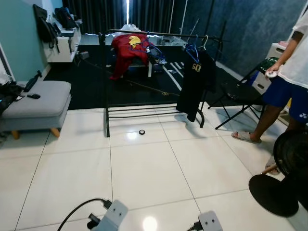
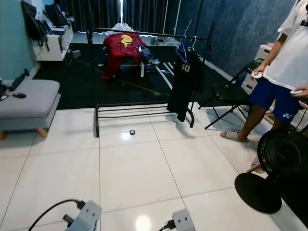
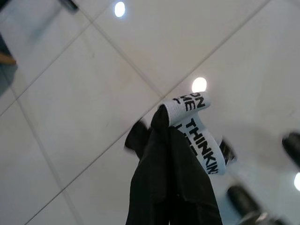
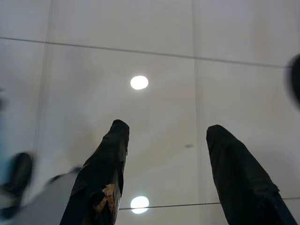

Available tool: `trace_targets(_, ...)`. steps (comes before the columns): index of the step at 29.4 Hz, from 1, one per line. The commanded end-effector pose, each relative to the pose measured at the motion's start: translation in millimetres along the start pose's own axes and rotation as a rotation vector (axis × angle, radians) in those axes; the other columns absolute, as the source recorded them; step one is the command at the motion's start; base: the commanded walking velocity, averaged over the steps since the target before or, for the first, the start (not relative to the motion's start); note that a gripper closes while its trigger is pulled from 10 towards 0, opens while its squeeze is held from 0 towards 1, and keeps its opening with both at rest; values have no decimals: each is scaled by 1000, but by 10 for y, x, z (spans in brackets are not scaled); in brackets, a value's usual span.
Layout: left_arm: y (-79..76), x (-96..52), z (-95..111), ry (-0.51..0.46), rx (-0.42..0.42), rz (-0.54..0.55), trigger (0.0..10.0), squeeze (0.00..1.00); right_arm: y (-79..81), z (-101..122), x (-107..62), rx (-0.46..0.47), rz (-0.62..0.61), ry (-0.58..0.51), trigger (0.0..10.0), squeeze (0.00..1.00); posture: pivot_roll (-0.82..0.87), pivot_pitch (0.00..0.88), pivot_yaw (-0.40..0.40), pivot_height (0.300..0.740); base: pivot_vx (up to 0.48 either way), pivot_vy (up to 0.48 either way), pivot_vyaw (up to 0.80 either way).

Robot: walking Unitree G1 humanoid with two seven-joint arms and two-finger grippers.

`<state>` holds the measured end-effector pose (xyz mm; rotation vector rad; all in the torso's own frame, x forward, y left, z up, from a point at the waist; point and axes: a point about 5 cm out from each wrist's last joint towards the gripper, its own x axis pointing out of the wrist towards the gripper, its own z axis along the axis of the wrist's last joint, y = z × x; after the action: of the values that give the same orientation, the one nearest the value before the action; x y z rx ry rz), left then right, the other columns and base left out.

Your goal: Hang hanger

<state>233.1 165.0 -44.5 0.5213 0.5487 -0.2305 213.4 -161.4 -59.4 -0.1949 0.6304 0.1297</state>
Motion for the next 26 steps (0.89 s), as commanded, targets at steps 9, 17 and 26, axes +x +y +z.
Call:
trace_targets(9,38,1,-30,5,-19,-3,10000,0,-131,27,-6,45,-51,-35,10000,0,-222,30,25,740,288,0,0)
trace_targets(17,51,29,51,-30,-46,21,10000,0,-206,-3,-30,6,-38,-36,10000,0,-207,37,32,740,287,0,0)
trace_targets(26,-43,60,135,-52,-7,-34,10000,0,-339,-71,-80,45,-107,-31,10000,0,-251,35,44,740,290,0,0)
